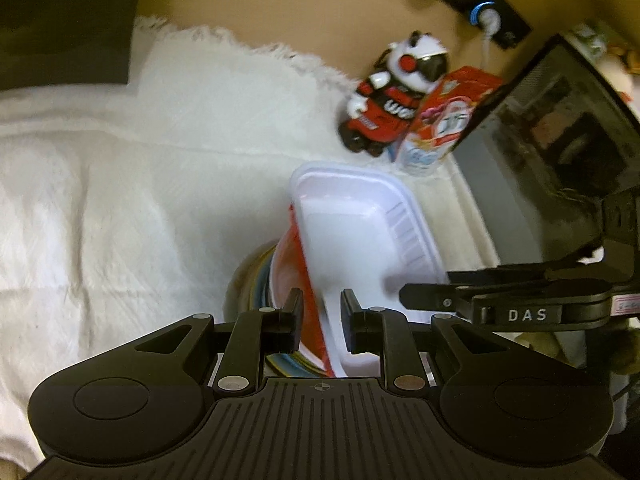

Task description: Organize plates and bowls

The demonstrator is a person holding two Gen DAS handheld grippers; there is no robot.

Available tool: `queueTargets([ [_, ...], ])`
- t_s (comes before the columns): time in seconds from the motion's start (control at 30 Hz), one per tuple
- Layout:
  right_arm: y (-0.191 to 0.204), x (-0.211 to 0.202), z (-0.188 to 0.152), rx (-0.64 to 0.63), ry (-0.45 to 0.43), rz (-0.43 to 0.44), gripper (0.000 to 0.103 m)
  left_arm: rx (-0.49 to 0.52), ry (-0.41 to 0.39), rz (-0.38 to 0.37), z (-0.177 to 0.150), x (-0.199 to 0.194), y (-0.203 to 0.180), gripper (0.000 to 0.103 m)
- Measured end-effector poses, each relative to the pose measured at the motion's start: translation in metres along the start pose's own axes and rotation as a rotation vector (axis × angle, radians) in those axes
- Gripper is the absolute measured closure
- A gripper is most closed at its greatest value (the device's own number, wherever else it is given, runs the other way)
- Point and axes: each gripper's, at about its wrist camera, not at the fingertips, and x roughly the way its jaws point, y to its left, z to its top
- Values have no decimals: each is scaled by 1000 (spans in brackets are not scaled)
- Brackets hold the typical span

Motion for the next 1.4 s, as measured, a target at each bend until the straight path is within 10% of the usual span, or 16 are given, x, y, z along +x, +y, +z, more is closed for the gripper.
queueTargets([
  [0.53,0,-44,-37,70,-223,-63,50,21,-206,0,-35,-27,3,82],
  [0.97,-7,-109,-141,-16,-428,-54,37,8,-372,53,-152,-55,-57,87],
  [1.4,3,-55,-275,-120,-500,-216,32,73,-452,359,-275,-24,-107,88],
])
